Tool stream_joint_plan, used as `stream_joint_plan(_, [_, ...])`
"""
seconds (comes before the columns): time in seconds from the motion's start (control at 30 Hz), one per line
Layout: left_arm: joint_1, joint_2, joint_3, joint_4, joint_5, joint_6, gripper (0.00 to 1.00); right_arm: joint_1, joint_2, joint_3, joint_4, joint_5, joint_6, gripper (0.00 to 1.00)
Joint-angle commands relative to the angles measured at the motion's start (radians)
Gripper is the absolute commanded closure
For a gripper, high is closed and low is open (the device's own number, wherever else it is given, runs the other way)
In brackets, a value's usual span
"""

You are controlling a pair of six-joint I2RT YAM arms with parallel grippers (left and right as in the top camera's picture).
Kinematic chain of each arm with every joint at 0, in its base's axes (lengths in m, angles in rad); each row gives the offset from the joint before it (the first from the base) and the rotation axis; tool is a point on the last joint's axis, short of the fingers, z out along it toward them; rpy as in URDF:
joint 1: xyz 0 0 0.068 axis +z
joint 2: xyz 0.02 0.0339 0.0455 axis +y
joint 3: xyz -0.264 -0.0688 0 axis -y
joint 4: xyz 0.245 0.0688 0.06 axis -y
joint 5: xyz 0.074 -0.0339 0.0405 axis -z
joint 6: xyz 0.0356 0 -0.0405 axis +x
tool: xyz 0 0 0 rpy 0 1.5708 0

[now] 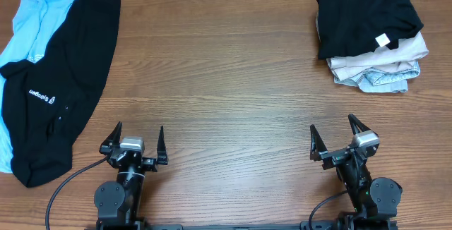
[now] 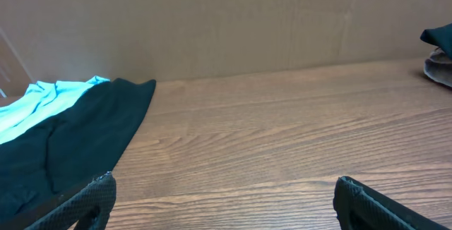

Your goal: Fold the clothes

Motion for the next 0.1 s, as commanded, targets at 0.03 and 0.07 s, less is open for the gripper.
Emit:
stream_joint_plan(0.03, [0.006, -0.012, -0.003, -0.002, -0.006, -0.010, 0.00, 0.007, -0.012, -0.010, 0.003, -0.004, -0.005, 0.00])
stream_joint_plan(0.07, [0.006, -0.012, -0.003, -0.002, -0.006, -0.010, 0.00, 0.007, -0.012, -0.010, 0.003, -0.004, -0.004, 0.00])
